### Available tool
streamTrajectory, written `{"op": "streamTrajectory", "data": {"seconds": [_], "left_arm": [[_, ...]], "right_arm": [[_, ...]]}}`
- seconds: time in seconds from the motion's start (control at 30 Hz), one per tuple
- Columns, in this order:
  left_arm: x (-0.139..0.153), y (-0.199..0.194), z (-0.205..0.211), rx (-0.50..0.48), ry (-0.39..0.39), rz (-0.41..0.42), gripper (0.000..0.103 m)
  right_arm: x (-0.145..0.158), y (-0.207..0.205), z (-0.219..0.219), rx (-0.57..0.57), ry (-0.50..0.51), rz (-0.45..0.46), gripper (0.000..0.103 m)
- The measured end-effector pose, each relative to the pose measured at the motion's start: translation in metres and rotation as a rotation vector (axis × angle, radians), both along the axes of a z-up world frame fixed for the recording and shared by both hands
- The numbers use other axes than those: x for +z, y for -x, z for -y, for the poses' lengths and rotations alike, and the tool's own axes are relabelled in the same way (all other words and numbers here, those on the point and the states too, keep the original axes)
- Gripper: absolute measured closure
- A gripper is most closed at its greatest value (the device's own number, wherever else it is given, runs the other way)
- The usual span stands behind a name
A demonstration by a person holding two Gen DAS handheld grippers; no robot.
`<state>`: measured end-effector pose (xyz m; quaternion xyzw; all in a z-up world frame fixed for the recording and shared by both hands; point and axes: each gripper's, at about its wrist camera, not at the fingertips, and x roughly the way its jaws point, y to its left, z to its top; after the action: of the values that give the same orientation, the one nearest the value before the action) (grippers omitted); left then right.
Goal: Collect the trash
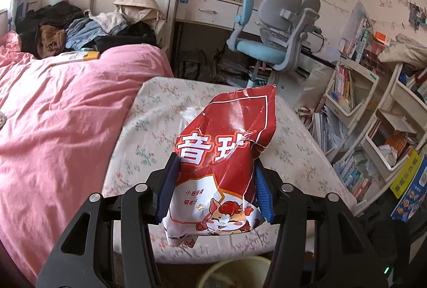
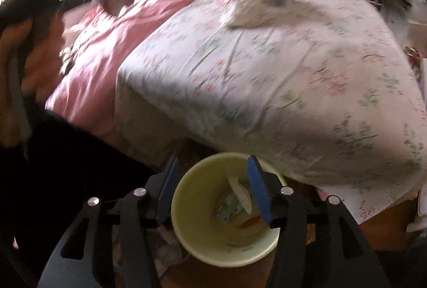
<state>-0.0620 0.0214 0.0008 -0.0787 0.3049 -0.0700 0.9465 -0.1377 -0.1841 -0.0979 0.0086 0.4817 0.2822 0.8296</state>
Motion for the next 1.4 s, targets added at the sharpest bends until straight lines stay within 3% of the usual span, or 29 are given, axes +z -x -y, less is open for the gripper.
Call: {"op": "streamTrajectory", "data": {"seconds": [0.1,0.4,0.7,0.77,0.93,1.13,1.4], "left_arm": [[-0.008,0.009,0.009,-0.015,-0.001,-0.024,0.052],[-0.057,0.057,0.042,-0.079,0.027,-0.198,0.052],[-0.109,0.105,0.074,-0.210,-0.030,-0.438,0.042],[-0.107,0.106,0.073,-0.193,-0.042,-0.418,0.034],[-0.091,0.107,0.050,-0.078,0.020,-0.322,0.022],[-0.074,0.109,0.026,0.072,0.040,-0.215,0.014],[-0.060,0.109,0.010,0.164,0.050,-0.157,0.011]], "right_arm": [[0.011,-0.003,0.014,-0.084,-0.025,0.064,0.039],[0.037,-0.007,0.058,-0.303,-0.132,0.200,0.037],[0.039,-0.009,0.060,-0.329,-0.144,0.223,0.037],[0.039,-0.009,0.060,-0.333,-0.140,0.222,0.036],[0.037,-0.007,0.059,-0.341,-0.126,0.220,0.034],[0.033,-0.006,0.050,-0.326,-0.092,0.216,0.033],[0.032,-0.003,0.038,-0.291,-0.046,0.239,0.030]]}}
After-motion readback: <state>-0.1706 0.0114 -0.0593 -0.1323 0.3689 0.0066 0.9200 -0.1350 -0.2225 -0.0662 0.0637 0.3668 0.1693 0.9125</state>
